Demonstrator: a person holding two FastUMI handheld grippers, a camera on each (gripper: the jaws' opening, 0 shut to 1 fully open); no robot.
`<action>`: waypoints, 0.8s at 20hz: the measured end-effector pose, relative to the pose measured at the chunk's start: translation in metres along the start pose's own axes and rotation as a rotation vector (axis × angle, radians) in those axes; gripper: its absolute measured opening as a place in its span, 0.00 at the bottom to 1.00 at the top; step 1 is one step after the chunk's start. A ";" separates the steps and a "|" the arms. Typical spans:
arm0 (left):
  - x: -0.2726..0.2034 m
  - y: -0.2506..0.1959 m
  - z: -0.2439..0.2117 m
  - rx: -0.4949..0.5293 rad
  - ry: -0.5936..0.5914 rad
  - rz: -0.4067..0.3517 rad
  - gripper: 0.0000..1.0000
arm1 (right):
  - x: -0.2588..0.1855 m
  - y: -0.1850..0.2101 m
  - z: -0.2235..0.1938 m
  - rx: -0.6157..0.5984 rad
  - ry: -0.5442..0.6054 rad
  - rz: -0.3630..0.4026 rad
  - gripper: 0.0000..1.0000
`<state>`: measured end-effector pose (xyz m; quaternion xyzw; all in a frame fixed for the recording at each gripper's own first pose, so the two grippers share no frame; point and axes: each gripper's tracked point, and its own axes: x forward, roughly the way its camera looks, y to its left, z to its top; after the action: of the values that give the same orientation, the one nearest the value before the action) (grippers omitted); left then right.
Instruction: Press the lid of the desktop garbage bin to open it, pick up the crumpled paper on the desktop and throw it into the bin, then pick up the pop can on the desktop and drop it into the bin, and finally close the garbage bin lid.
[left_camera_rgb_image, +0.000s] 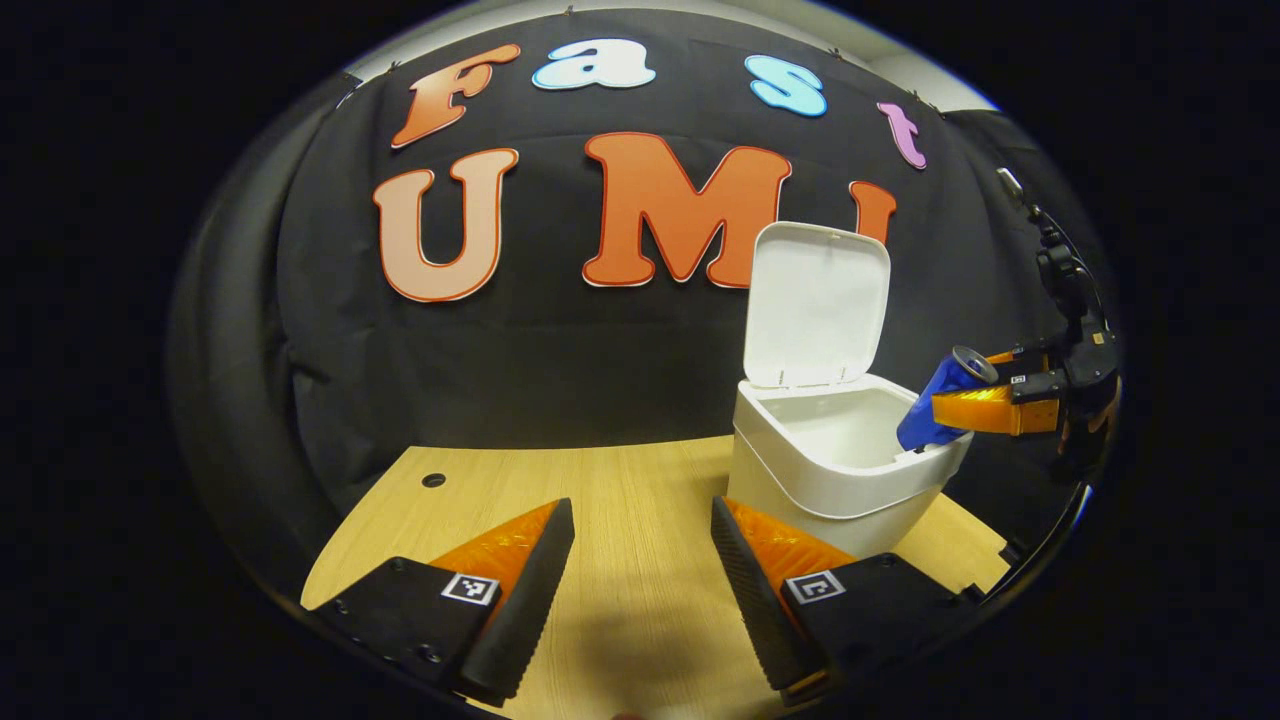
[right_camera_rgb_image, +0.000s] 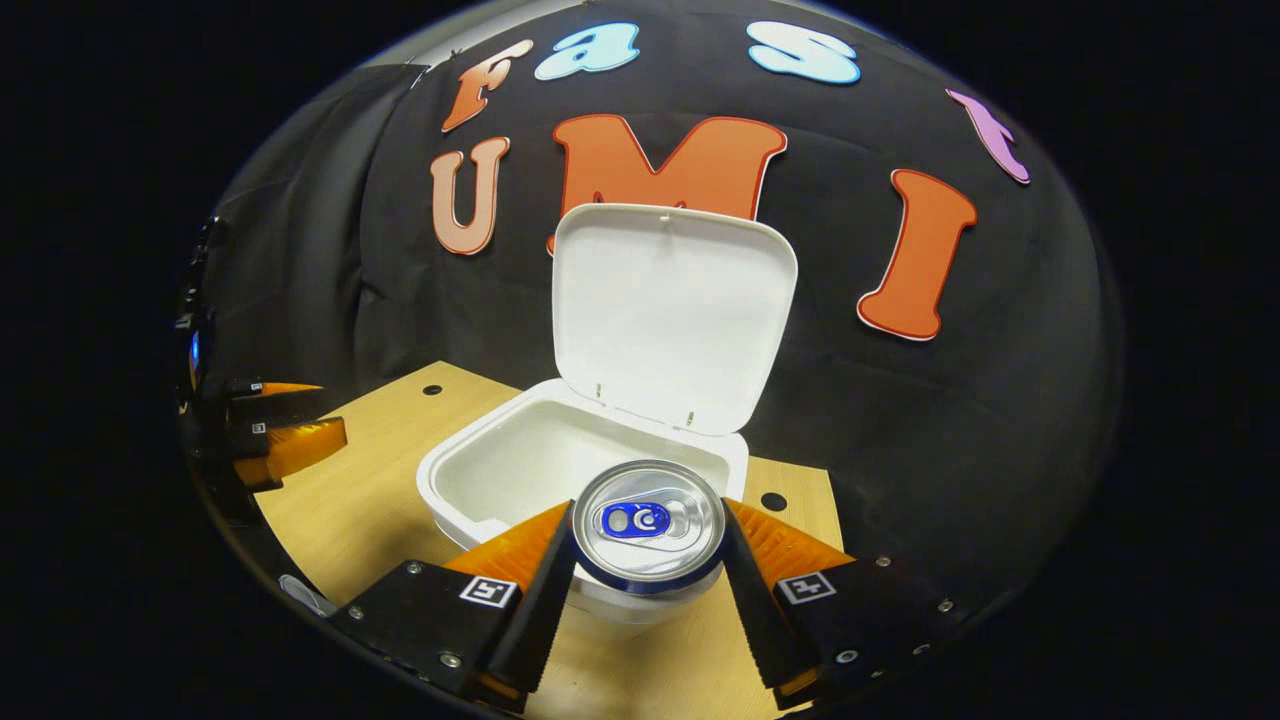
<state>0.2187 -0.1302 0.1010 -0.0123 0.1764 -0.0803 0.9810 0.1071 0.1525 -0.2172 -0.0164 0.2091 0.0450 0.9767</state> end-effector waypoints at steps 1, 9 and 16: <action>-0.001 0.002 -0.001 0.003 0.003 0.010 0.89 | 0.003 0.000 -0.003 -0.001 0.008 0.001 0.80; -0.010 0.023 -0.002 0.006 0.002 0.049 0.89 | 0.007 -0.006 0.009 0.001 -0.012 -0.027 0.84; -0.020 0.045 0.003 0.007 -0.019 0.079 0.89 | 0.009 -0.018 0.072 -0.008 -0.125 -0.068 0.84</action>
<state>0.2078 -0.0823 0.1084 -0.0026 0.1672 -0.0419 0.9850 0.1466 0.1389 -0.1551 -0.0247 0.1466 0.0134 0.9888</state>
